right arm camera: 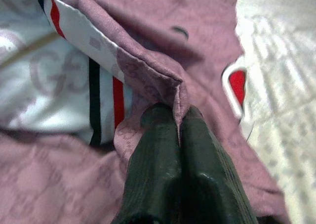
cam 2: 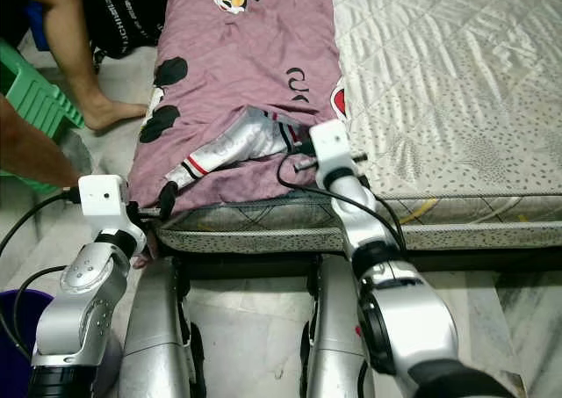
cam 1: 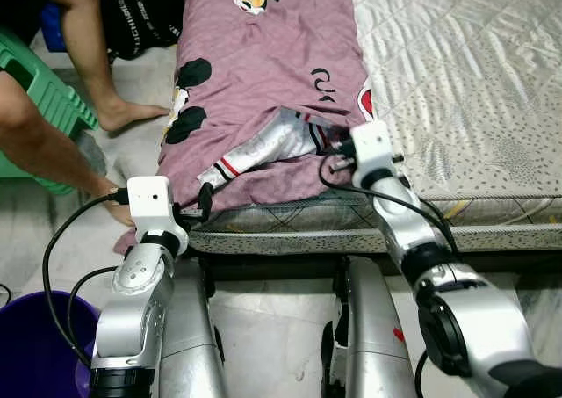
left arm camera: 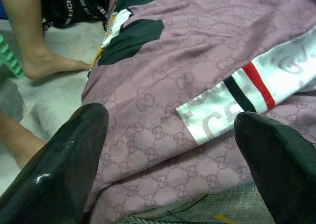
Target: Clean up the room
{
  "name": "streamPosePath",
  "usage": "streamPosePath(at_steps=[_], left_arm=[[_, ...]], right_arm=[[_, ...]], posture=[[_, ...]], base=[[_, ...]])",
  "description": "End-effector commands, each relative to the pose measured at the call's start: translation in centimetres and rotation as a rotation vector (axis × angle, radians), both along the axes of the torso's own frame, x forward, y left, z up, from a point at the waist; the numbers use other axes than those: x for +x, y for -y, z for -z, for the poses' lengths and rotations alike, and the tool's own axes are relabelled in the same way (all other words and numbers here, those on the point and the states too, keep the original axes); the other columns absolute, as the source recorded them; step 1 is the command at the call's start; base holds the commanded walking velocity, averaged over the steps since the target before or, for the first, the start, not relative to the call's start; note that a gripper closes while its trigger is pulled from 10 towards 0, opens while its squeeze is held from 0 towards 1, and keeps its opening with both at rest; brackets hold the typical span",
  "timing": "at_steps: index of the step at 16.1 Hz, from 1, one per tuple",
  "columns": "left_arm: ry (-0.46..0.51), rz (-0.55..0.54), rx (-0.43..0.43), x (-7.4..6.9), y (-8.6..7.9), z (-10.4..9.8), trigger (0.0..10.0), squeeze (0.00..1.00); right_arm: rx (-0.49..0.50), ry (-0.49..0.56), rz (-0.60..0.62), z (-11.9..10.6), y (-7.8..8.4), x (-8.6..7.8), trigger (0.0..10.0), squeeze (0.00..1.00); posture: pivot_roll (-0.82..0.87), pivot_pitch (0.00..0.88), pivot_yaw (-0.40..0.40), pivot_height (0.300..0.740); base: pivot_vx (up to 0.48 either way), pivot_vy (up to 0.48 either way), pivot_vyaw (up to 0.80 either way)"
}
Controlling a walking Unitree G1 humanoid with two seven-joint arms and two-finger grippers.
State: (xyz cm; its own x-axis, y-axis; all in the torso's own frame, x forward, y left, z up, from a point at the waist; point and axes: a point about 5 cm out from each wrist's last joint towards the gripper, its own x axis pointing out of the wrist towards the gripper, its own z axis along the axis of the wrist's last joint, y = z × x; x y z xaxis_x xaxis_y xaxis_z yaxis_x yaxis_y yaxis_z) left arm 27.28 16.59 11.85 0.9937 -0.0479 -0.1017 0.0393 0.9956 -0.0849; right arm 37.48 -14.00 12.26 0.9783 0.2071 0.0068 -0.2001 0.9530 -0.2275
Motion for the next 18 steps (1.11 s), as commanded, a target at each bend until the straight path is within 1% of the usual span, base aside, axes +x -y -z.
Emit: streamPosePath(at_steps=[1,2,3,4,6,7,9,11,12,13,14,15,16,17,18], left_arm=[[-0.018,-0.019,0.012,-0.2,-0.6,0.4,10.0,0.00],[-0.017,-0.020,0.012,-0.2,-0.6,0.4,10.0,0.00],[-0.017,-0.022,0.012,-0.1,-0.6,0.4,10.0,0.00],[-0.016,-0.022,0.012,-0.1,-0.5,0.4,10.0,0.00],[-0.014,-0.021,0.012,0.0,-0.5,0.4,10.0,0.00],[-0.013,-0.020,0.012,0.0,-0.4,0.4,10.0,0.00],[-0.012,-0.018,0.010,0.1,-0.4,0.4,10.0,0.00],[-0.016,-0.013,0.008,0.1,-0.3,0.6,10.0,0.00],[-0.018,-0.009,0.006,0.2,-0.2,0.7,10.0,0.00],[-0.020,-0.004,0.004,0.2,-0.1,0.7,10.0,0.00],[-0.021,0.000,0.003,0.2,0.0,0.8,10.0,0.00],[-0.021,0.010,0.002,0.4,0.2,0.8,10.0,0.00],[-0.021,0.013,0.002,0.5,0.2,0.8,10.0,0.00],[-0.019,0.016,0.002,0.7,0.3,0.8,10.0,0.00],[-0.017,0.018,0.004,0.8,0.3,0.8,10.0,0.00]], right_arm=[[0.047,0.001,0.013,0.3,1.1,-0.4,0.0,0.00],[0.059,0.002,0.017,0.4,1.5,-0.5,0.0,0.00],[0.103,0.011,0.035,0.8,2.9,-1.0,0.0,0.00],[0.124,0.022,0.051,1.0,4.0,-1.6,0.0,0.00],[0.139,0.036,0.061,1.3,5.3,-2.4,0.0,0.00],[0.143,0.048,0.060,1.6,6.3,-3.3,0.0,0.00],[0.128,0.045,0.046,2.3,7.9,-5.8,0.0,0.00],[0.114,0.019,0.031,2.9,8.9,-8.6,0.0,0.00],[0.112,0.000,0.021,3.0,9.0,-10.1,0.0,0.00],[0.115,-0.016,0.005,3.2,8.8,-11.3,0.0,0.00],[0.116,-0.029,-0.012,3.4,8.5,-12.2,0.0,0.00],[0.104,-0.067,-0.061,3.7,7.7,-14.3,0.0,0.00],[0.102,-0.084,-0.074,3.9,7.5,-15.1,0.0,0.00],[0.099,-0.117,-0.060,4.2,7.6,-16.2,0.0,0.00],[0.096,-0.132,-0.014,4.3,8.2,-16.7,0.0,0.00]], posture=[[0.10,0.179,0.038,0.507],[0.10,0.179,0.038,0.507],[0.10,0.179,0.038,0.507],[0.09,0.182,0.043,0.507],[0.08,0.182,0.046,0.507],[0.07,0.183,0.047,0.507],[0.05,0.186,0.048,0.507],[0.03,0.190,0.049,0.507],[0.03,0.191,0.050,0.507],[0.02,0.190,0.053,0.507],[0.01,0.190,0.054,0.507],[0.00,0.188,0.057,0.507],[-0.01,0.187,0.057,0.507],[-0.01,0.183,0.060,0.507],[-0.02,0.181,0.061,0.507]], base=[[0.000,0.000,0.00],[0.000,0.000,0.00],[0.000,0.000,0.00],[0.000,0.000,0.00],[0.000,0.000,0.00],[0.000,0.000,0.00],[0.000,0.000,0.00],[0.000,0.000,0.00],[0.000,0.000,0.00],[0.000,0.000,0.00],[0.000,0.000,0.00],[0.000,0.000,0.00],[0.000,0.000,0.00],[0.000,0.000,0.00],[0.000,0.000,0.00]])
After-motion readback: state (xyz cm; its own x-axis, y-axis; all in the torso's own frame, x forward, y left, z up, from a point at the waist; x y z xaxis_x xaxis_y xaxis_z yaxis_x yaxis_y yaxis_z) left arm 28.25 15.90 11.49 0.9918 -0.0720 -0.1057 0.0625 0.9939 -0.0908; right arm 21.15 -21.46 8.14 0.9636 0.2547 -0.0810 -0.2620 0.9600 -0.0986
